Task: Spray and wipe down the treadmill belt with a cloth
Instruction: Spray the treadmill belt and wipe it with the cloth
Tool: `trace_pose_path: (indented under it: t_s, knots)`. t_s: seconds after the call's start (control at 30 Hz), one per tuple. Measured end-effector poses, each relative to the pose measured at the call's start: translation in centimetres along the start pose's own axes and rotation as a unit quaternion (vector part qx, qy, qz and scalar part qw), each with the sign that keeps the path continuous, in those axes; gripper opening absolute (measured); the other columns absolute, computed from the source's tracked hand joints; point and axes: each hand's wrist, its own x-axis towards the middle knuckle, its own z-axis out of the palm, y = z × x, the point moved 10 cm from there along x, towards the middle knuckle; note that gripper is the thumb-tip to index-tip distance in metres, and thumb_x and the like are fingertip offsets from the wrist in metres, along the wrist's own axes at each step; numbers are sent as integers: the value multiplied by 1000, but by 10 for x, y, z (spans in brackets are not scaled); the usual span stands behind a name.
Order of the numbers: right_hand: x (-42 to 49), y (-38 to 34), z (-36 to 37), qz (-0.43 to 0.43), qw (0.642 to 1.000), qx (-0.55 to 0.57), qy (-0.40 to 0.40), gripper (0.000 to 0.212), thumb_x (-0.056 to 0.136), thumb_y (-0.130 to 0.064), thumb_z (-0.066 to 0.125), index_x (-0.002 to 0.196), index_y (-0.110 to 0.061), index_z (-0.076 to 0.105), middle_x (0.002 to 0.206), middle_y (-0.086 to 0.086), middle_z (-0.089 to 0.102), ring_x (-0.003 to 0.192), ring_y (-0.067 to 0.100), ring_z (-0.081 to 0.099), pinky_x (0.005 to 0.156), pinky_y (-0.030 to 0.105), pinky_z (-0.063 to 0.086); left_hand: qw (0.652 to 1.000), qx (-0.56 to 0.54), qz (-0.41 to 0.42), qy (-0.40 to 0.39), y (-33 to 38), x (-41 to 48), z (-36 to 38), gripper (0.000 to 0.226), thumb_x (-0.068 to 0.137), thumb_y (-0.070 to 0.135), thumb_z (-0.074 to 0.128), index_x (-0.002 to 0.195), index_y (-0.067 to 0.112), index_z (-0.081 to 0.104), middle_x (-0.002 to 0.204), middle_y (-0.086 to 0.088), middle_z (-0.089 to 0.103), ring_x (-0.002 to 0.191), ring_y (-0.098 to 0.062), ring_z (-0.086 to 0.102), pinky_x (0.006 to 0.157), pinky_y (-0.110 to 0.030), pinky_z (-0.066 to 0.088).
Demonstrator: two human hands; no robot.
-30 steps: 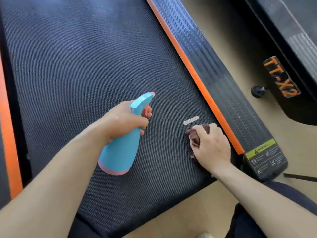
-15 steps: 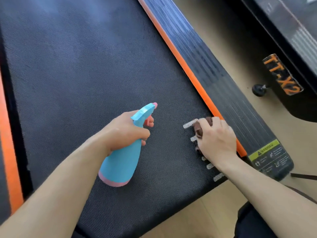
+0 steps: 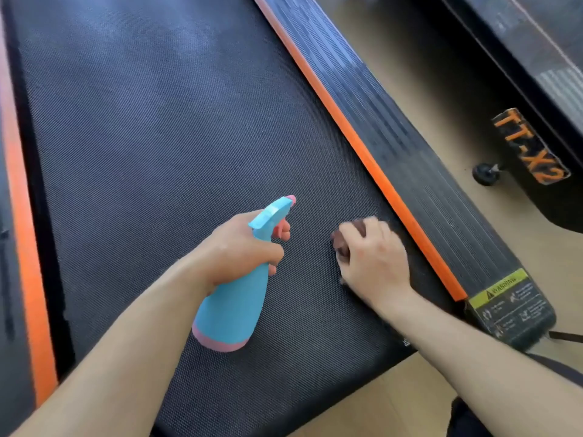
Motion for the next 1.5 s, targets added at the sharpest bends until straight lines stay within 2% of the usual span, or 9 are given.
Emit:
trace_pose_path:
  t_s: [0.13, 0.33, 0.47, 0.6, 0.8, 1.03, 1.2, 1.37, 1.5]
  knots:
    - [22, -8, 11, -77, 997, -17, 11, 26, 77, -31, 72, 97, -15, 67, 90, 13, 53, 77, 34, 54, 62, 39, 45, 1000, -5, 1, 9, 3, 4, -2, 48, 67, 22, 67, 111, 40, 70, 113, 12, 76, 80, -23, 80, 95, -45, 60]
    - [162, -21, 25, 56, 998, -10, -8, 30, 90, -28, 60, 117, -15, 59, 111, 20, 55, 99, 40, 54, 74, 42, 41, 999, -34, 3, 36, 2, 7, -9, 48, 62, 24, 66, 108, 35, 71, 110, 19, 74, 76, -23, 80, 96, -51, 60]
    - [114, -21, 16, 13, 1000, 2, 18, 26, 84, -30, 62, 106, -16, 61, 100, 18, 55, 88, 39, 55, 68, 42, 46, 997, -60, -3, 43, -4, 11, -15, 42, 62, 23, 66, 103, 34, 71, 110, 16, 75, 77, -26, 80, 95, -52, 60]
    - [72, -15, 22, -78, 997, 3, 2, 30, 82, -37, 59, 103, -16, 65, 92, 16, 53, 79, 37, 55, 62, 41, 47, 998, -58, -1, 36, -1, 14, -13, 59, 61, 24, 65, 118, 39, 69, 111, 17, 74, 76, -23, 80, 95, -47, 61]
    - [163, -30, 28, 45, 999, 9, 9, 29, 90, -31, 62, 114, -16, 62, 107, 21, 55, 94, 40, 54, 74, 43, 46, 999, -36, -3, 31, 2, 5, -11, 55, 63, 23, 66, 116, 35, 70, 108, 15, 74, 79, -24, 80, 95, -47, 61]
    - [-5, -33, 13, -46, 996, 69, -16, 35, 80, -39, 57, 109, -20, 65, 99, 15, 53, 84, 36, 51, 69, 43, 48, 994, -100, -4, 50, 2, -30, 12, 54, 62, 16, 64, 115, 20, 70, 117, -2, 74, 68, -24, 74, 89, -43, 63]
    - [-95, 9, -3, 64, 996, 50, -22, 41, 76, -26, 77, 116, -17, 67, 107, 18, 56, 88, 39, 54, 74, 45, 49, 989, -142, -28, 34, -10, -64, 71, 54, 63, 16, 64, 117, 18, 70, 111, 0, 74, 67, -20, 69, 79, -34, 63]
    - [-155, 46, -15, 250, 958, 125, -65, 37, 89, -33, 69, 123, -20, 64, 115, 20, 55, 101, 42, 53, 83, 48, 49, 994, -96, -59, 5, -36, -96, 132, 28, 81, 9, 68, 106, 21, 69, 111, 0, 74, 70, -17, 71, 67, -27, 57]
    - [-169, 62, -26, 285, 942, 164, -62, 39, 93, -34, 63, 129, -20, 60, 115, 18, 52, 105, 39, 50, 87, 48, 48, 998, 9, -52, -33, -32, -106, 170, 27, 83, 12, 66, 104, 29, 65, 89, 10, 72, 74, -16, 76, 72, -29, 55]
